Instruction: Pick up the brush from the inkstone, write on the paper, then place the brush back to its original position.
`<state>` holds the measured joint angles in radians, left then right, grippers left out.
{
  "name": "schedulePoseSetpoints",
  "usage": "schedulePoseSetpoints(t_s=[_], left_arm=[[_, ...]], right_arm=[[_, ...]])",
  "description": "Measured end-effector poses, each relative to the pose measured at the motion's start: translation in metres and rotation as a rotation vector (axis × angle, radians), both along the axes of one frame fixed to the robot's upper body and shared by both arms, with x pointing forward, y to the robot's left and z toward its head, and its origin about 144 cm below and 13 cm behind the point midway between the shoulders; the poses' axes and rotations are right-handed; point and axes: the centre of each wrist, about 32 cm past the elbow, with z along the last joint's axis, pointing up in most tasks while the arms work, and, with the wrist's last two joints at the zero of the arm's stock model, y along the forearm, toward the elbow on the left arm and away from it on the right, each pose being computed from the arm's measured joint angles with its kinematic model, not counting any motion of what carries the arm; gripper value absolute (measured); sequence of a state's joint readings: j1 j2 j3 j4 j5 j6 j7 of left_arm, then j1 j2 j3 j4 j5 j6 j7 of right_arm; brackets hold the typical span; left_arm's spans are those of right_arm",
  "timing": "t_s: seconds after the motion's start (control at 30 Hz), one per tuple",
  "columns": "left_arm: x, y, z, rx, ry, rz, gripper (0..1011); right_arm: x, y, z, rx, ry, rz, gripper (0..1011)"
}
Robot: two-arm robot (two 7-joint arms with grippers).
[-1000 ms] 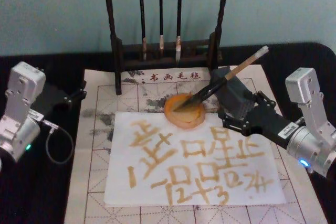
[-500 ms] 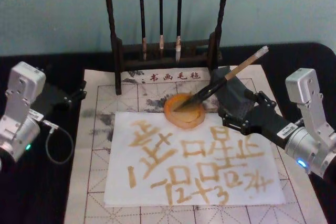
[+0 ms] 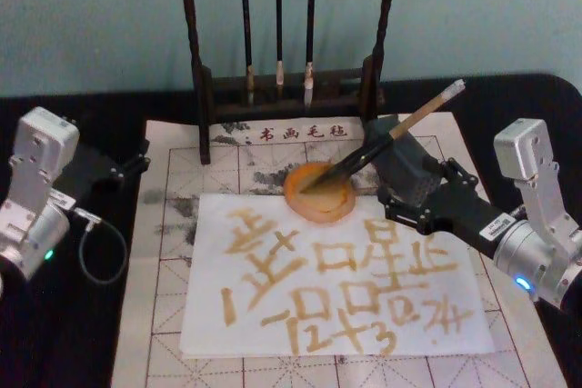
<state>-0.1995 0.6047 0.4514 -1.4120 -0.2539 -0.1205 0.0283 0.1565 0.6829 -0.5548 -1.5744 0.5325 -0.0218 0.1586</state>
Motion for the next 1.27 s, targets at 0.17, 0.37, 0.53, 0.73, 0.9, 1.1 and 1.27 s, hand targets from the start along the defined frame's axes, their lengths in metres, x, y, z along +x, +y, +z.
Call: schedulePoseSetpoints(t_s=[0.17,0.37,0.53,0.73,0.9,1.1,1.27], left_arm=[[0.0,0.0,0.0,0.0,0.0,0.0,1001],[0.0,0.0,0.0,0.0,0.0,0.0,1001],[0.0,0.0,0.0,0.0,0.0,0.0,1001],[0.0,0.0,0.0,0.0,0.0,0.0,1001],[0.0,0.0,0.0,0.0,0.0,0.0,1001],[0.0,0.0,0.0,0.0,0.0,0.0,1001],[0.0,0.0,0.0,0.0,0.0,0.0,1001]], right_arm=[[0.0,0.0,0.0001,0.0,0.0,0.001,1000],[0.0,0.0,0.0001,-0.001,0.0,0.002,1000],[0.0,-0.0002,0.0001,-0.001,0.0,0.002,1000],[0.0001,-0.0002,0.0001,-0.001,0.0,0.002,1000],[0.0001,-0.0002,0.0002,-0.001,0.0,0.002,1000],[0.0001,-0.0002,0.0002,-0.001,0.0,0.002,1000],[0.0001,-0.0003,0.0002,-0.001,0.0,0.002,1000]])
